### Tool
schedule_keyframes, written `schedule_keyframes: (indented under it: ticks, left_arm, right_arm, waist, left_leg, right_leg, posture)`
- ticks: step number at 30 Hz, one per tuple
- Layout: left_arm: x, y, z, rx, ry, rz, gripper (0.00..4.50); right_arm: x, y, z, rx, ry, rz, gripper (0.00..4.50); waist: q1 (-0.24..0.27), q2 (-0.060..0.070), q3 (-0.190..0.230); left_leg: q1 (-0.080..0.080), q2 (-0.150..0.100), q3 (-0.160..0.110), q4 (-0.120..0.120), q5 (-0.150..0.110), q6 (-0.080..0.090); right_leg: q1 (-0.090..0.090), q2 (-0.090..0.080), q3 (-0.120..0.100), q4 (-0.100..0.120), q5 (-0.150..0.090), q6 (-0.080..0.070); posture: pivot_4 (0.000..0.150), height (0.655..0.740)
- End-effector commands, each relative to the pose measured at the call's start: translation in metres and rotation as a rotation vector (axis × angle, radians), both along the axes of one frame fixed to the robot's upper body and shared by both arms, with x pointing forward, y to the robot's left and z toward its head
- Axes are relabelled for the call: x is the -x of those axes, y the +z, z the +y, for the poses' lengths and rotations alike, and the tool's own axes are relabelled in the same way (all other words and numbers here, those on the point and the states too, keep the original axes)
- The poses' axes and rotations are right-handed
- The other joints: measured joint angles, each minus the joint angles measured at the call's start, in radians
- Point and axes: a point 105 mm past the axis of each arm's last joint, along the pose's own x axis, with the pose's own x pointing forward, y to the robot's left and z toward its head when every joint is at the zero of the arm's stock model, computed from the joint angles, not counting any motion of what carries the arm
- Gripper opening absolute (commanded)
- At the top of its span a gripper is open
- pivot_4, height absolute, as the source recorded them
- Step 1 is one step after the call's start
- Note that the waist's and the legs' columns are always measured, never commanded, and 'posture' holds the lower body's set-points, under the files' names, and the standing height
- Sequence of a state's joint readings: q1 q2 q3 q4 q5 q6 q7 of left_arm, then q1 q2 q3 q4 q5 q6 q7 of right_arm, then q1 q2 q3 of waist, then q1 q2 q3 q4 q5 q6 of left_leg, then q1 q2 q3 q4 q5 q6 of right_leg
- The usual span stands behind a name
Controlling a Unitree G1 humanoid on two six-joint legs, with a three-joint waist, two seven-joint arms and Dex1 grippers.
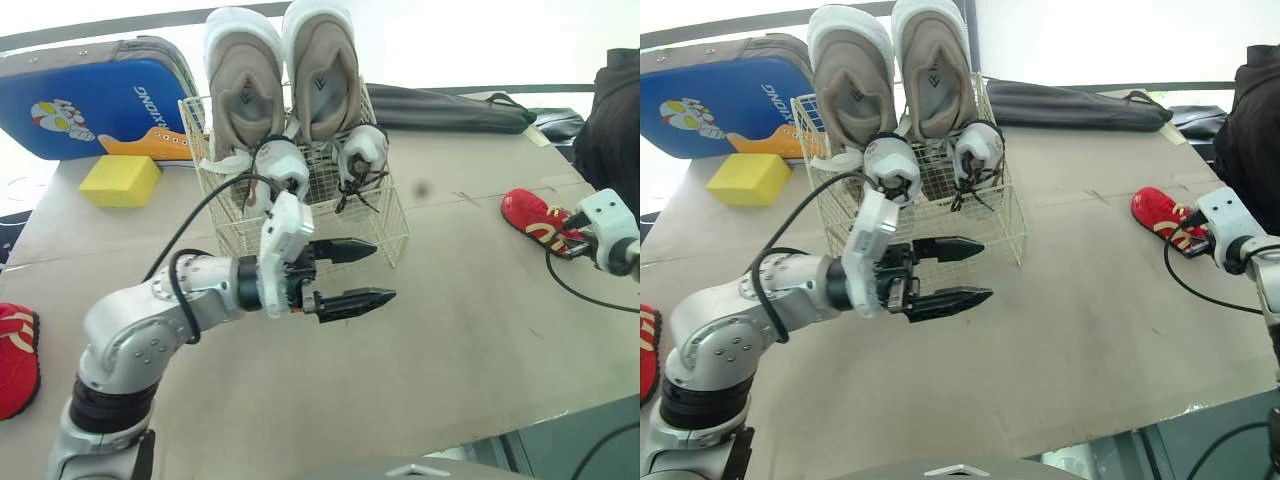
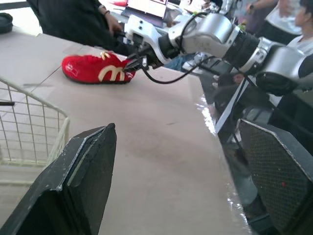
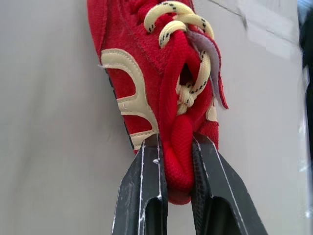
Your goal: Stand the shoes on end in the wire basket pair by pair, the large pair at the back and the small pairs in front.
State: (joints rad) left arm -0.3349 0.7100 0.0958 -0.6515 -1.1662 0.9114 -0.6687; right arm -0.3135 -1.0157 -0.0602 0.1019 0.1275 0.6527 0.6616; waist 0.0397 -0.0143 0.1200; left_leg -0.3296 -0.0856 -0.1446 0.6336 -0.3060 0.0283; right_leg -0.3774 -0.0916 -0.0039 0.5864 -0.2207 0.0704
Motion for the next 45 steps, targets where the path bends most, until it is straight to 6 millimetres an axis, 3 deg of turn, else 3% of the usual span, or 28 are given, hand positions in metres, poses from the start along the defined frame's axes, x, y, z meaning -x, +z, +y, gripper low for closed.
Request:
schedule_keyframes:
  ticks: [1,4,7,13,18,24,27,29,33,35,37,38,40,42,45]
  left_arm:
    - [0.011,0.020,0.019,0.099,-0.066,0.083,4.33]
    - [0.009,0.035,0.041,0.133,-0.075,0.181,4.33]
    - [0.000,0.043,0.049,0.099,-0.066,0.248,4.33]
    - [-0.017,0.049,0.033,-0.082,-0.154,0.356,4.33]
    - [-0.025,0.051,0.029,-0.136,-0.179,0.409,4.33]
    - [-0.010,0.036,0.026,-0.211,-0.254,0.477,4.33]
    - [-0.005,0.029,0.024,-0.220,-0.276,0.497,3.46]
    - [-0.004,0.031,0.023,-0.193,-0.288,0.502,2.55]
    - [-0.006,0.036,0.026,-0.130,-0.253,0.457,0.76]
    - [-0.005,0.044,0.031,-0.056,-0.232,0.399,0.50]
    - [-0.009,0.051,0.037,0.054,-0.167,0.335,0.50]
    - [-0.011,0.053,0.039,0.090,-0.144,0.319,0.50]
    - [-0.015,0.052,0.042,0.123,-0.073,0.267,0.50]
    - [-0.020,0.053,0.043,0.183,-0.004,0.216,0.50]
    - [-0.021,0.049,0.039,0.190,0.032,0.172,0.50]
  right_arm:
    - [0.023,0.072,0.028,0.155,0.326,-0.157,0.03]
    - [0.062,0.110,0.069,0.265,0.695,-0.174,0.03]
    - [0.082,0.136,0.104,0.353,0.953,-0.196,0.03]
    - [0.097,0.155,0.206,0.433,1.546,-0.378,0.03]
    - [0.094,0.163,0.241,0.482,1.753,-0.459,0.03]
    - [0.086,0.173,0.259,0.509,1.816,-0.560,0.03]
    - [0.084,0.177,0.266,0.424,1.806,-0.569,0.00]
    - [0.084,0.178,0.270,0.371,1.797,-0.558,0.00]
    - [0.077,0.183,0.271,0.304,1.708,-0.602,1.80]
    - [0.072,0.175,0.255,0.145,1.595,-0.433,2.29]
    - [0.063,0.178,0.239,-0.320,1.351,-0.258,2.29]
    - [0.062,0.176,0.235,-0.439,1.275,-0.193,2.29]
    - [0.064,0.153,0.226,-0.558,1.199,-0.094,2.29]
    - [0.076,0.127,0.224,-0.782,1.156,0.037,2.29]
    - [0.077,0.113,0.235,-1.035,1.104,0.108,2.29]
  waist:
    - [-0.004,0.002,0.001]
    - [-0.013,0.003,0.001]
    - [-0.028,0.006,0.003]
    - [-0.040,-0.006,0.005]
    - [-0.041,-0.011,0.004]
    - [-0.043,-0.010,0.004]
    - [-0.042,-0.009,0.004]
    - [-0.042,-0.010,0.004]
    - [-0.045,-0.009,0.003]
    - [-0.043,-0.009,0.003]
    - [-0.040,-0.009,0.003]
    - [-0.037,-0.009,0.003]
    - [-0.024,-0.009,0.003]
    - [-0.020,-0.010,0.001]
    - [-0.020,-0.010,0.001]
  left_leg:
    - [0.001,0.001,0.001,0.000,0.000,0.000]
    - [0.003,0.002,0.001,0.000,0.000,0.000]
    - [0.004,0.002,0.001,0.000,0.000,0.000]
    - [0.004,0.002,0.002,-0.001,0.000,0.000]
    - [0.001,0.000,-0.003,-0.001,0.000,0.000]
    - [0.001,0.000,-0.003,-0.002,0.000,-0.001]
    - [0.002,0.000,-0.002,0.000,0.000,-0.001]
    - [0.002,0.000,-0.002,0.000,0.001,-0.001]
    - [0.002,0.000,-0.002,0.000,0.001,-0.002]
    - [0.002,0.001,-0.002,-0.001,0.001,-0.002]
    - [0.002,0.001,-0.003,-0.001,0.001,-0.002]
    - [0.002,0.001,-0.003,-0.001,0.001,-0.002]
    - [0.001,0.001,-0.002,0.000,0.001,-0.002]
    - [0.001,0.001,-0.002,-0.001,0.000,-0.002]
    - [0.001,0.001,-0.002,-0.001,0.000,-0.001]
  right_leg:
    - [0.000,0.000,0.000,0.000,0.000,0.000]
    - [0.001,0.001,-0.002,0.001,0.000,0.001]
    - [0.002,0.003,-0.003,0.001,-0.002,0.004]
    - [0.002,0.003,-0.003,0.001,-0.001,0.001]
    - [-0.001,0.003,-0.004,0.003,0.000,0.001]
    - [-0.001,0.003,-0.004,0.003,0.000,0.001]
    - [-0.001,0.003,-0.002,0.003,0.000,0.001]
    - [-0.001,0.003,-0.002,0.004,0.000,0.001]
    - [-0.002,0.003,-0.001,0.004,0.000,0.000]
    - [-0.002,0.003,-0.001,0.004,0.000,0.000]
    - [-0.002,0.003,0.000,0.004,0.000,0.000]
    - [-0.002,0.002,0.002,0.004,0.000,0.000]
    - [-0.002,-0.002,0.005,0.003,0.001,-0.002]
    - [-0.002,-0.002,0.005,0.002,0.001,-0.002]
    - [-0.001,-0.002,0.007,0.002,0.001,-0.001]
  posture:
    - [0.150,0.7400]
    - [0.150,0.7400]
    - [0.150,0.7400]
    - [0.150,0.7400]
    - [0.150,0.7400]
    - [0.150,0.7400]
    - [0.150,0.7400]
    - [0.150,0.7400]
    - [0.150,0.7400]
    - [0.150,0.7400]
    - [0.150,0.7400]
    - [0.150,0.7400]
    - [0.150,0.7400]
    - [0.150,0.7400]
    - [0.150,0.7400]
